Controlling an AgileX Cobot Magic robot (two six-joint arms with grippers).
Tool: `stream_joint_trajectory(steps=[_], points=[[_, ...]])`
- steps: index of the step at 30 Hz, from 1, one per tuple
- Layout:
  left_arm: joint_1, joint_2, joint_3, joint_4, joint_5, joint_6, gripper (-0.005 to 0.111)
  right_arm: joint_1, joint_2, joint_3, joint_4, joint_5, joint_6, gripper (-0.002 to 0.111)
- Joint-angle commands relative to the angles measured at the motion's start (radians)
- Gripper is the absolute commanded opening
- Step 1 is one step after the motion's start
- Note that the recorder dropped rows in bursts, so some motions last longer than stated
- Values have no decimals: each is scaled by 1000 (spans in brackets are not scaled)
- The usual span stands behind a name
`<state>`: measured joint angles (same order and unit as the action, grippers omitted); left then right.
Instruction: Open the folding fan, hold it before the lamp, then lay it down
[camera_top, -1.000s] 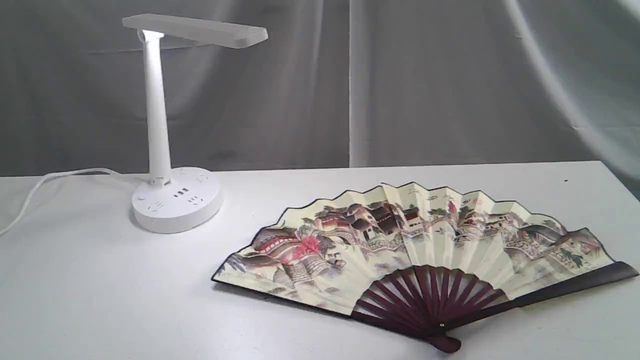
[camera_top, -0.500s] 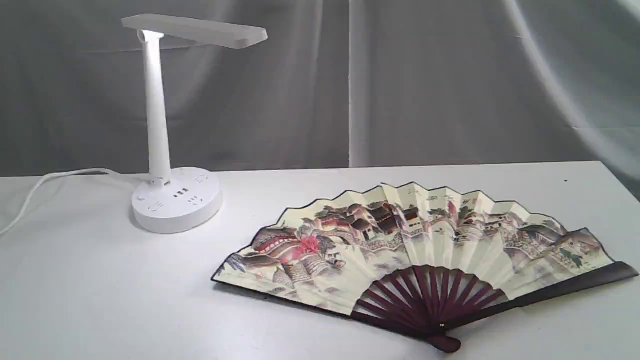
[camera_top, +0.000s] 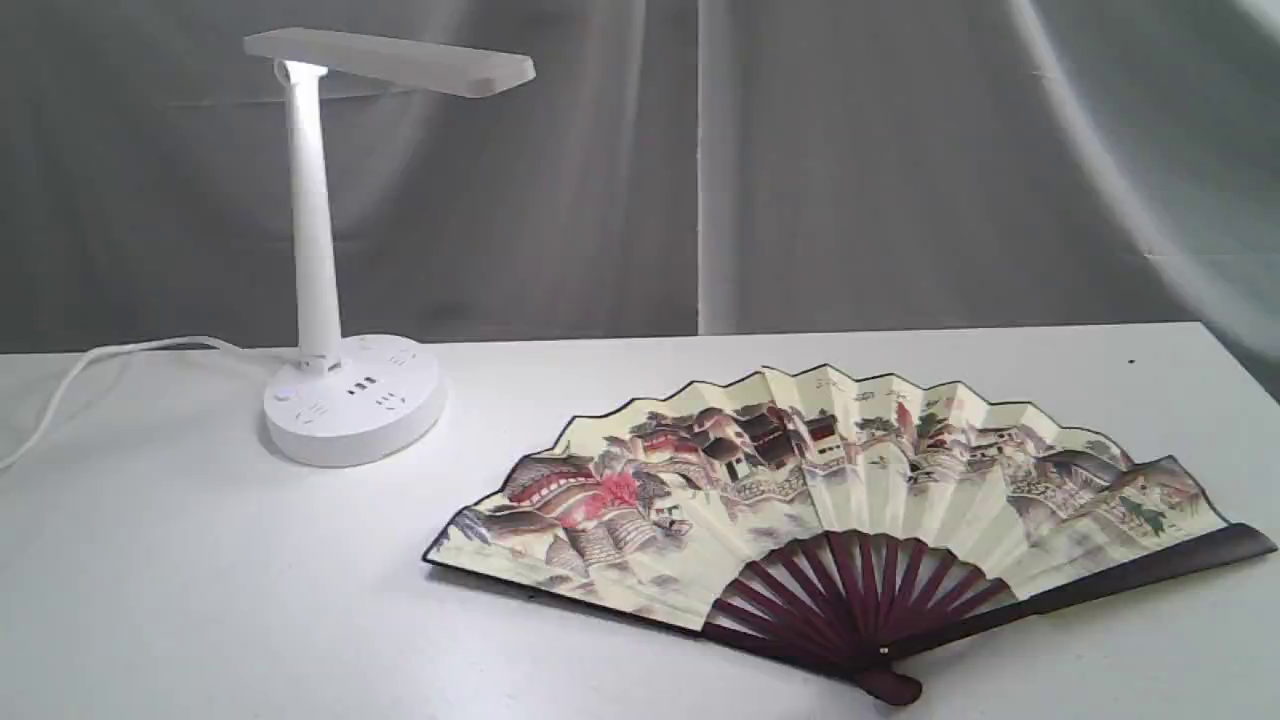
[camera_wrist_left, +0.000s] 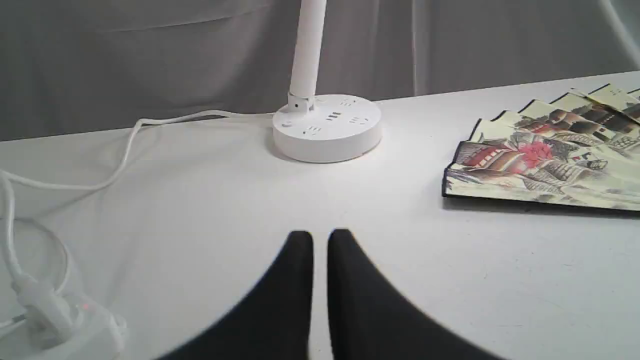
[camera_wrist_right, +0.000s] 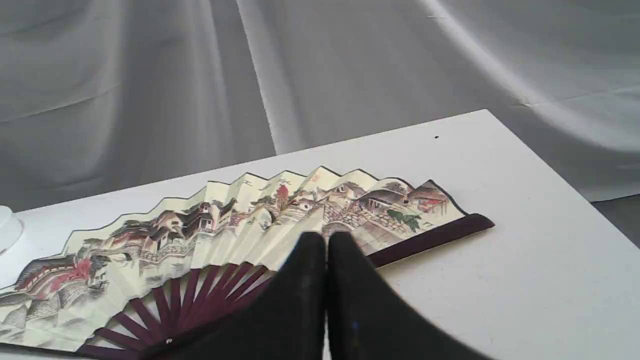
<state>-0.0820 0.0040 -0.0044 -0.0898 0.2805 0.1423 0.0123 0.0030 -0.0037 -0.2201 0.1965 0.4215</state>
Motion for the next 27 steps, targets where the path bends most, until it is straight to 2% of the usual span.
stream_joint_trajectory(steps=[1, 11, 19, 27], points=[[4, -4, 4, -3, -6, -10, 5, -2, -3, 4, 4, -4, 2, 0], [4, -4, 4, -3, -6, -10, 5, -2, -3, 4, -42, 15, -15, 0], [4, -4, 4, -3, -6, -10, 5, -2, -3, 4, -53, 82, -218, 0], [4, -4, 4, -3, -6, -10, 5, -1, -3, 4, -21, 104, -299, 0]])
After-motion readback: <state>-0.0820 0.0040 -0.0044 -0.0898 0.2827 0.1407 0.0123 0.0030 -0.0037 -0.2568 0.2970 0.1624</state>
